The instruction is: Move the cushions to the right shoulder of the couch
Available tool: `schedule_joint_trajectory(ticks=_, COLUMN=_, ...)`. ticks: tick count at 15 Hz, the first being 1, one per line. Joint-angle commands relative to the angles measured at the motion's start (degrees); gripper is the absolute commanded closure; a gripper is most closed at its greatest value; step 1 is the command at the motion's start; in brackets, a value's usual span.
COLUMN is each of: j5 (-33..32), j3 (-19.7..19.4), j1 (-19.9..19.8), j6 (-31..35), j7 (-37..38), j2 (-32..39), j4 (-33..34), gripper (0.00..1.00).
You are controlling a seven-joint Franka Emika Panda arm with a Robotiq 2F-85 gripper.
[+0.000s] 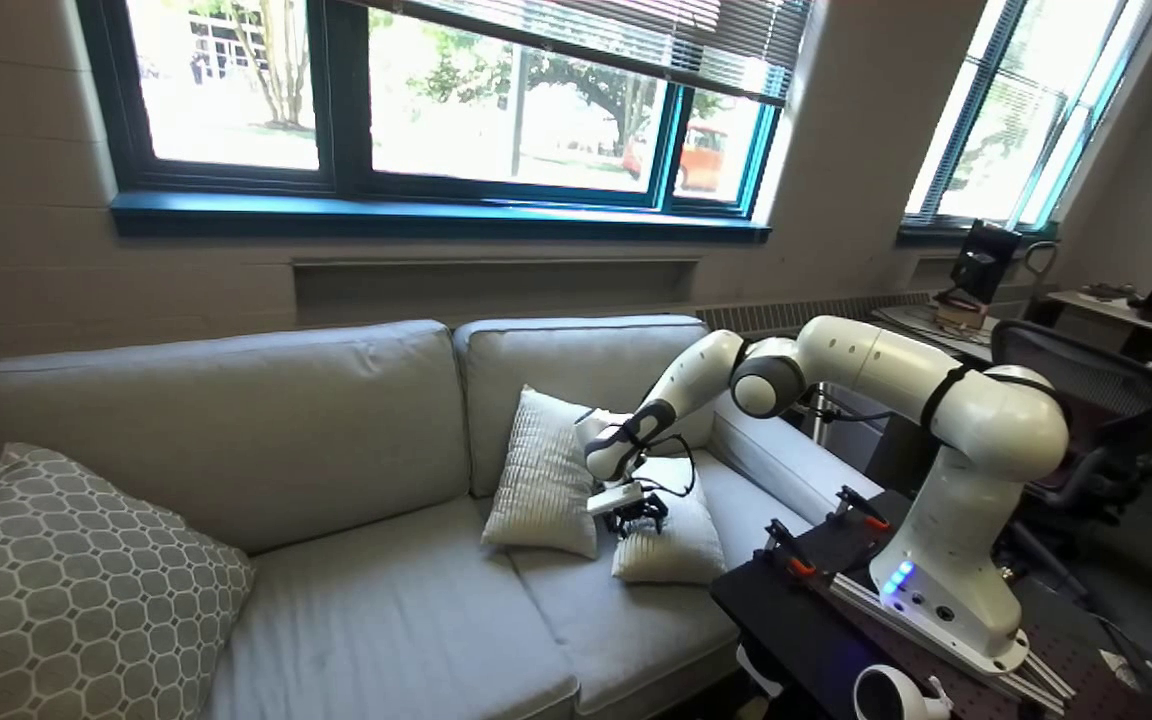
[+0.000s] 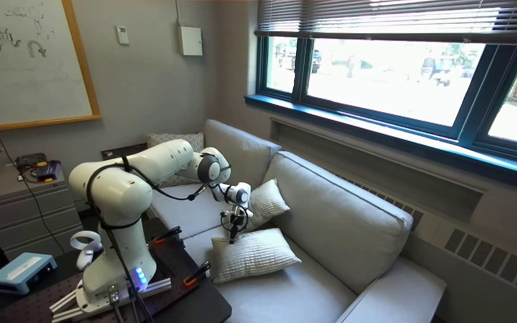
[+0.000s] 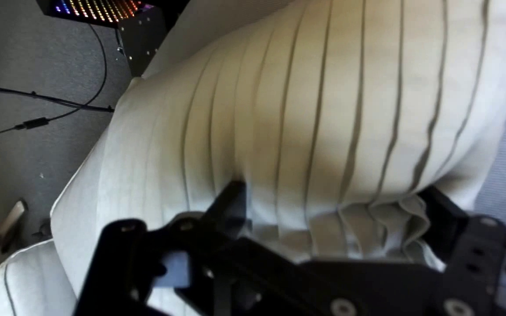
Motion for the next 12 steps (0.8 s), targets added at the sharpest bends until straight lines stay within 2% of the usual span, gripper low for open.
schedule_joint_trajectory(ticks=1, j5=-1.76, j3=-2.25, j1=-0.13, j6=0.46, j7=2.57, j2=-0.05, j4=-2.34, gripper=0.33)
schedule_joint_trajectory(ticks=5, j5=-1.62, j3=-4.59, j1=-2.91, j6=3.21, j7=5.87, j2=-0.60, j4=-1.96, gripper=0.65)
schedule_joint_trajectory(ticks=7, j5=-1.55, j3=-5.38, j1=-4.59, j6=5.21, j7=7.83, j2=-0.90, j4=-2.28, gripper=0.77)
schedule_joint_trajectory(ticks=8, j5=-0.40, j3=-6.64, j1=-4.71, j6=7.14, j7=8.29, j2=-1.71, j4=-4.06, gripper=0.85)
schedule_joint_trajectory(ticks=9, j5=-0.37, j3=-7.44, j1=-5.42, j6=9.39, j7=9.42, j2=-2.81, j4=-6.26, gripper=0.91)
schedule_joint_trajectory(ticks=12, j5=-1.64, j3=-12.42, j1=-5.13, j6=17.26, j7=14.65, j2=-5.70, j4=-13.91, gripper=0.99)
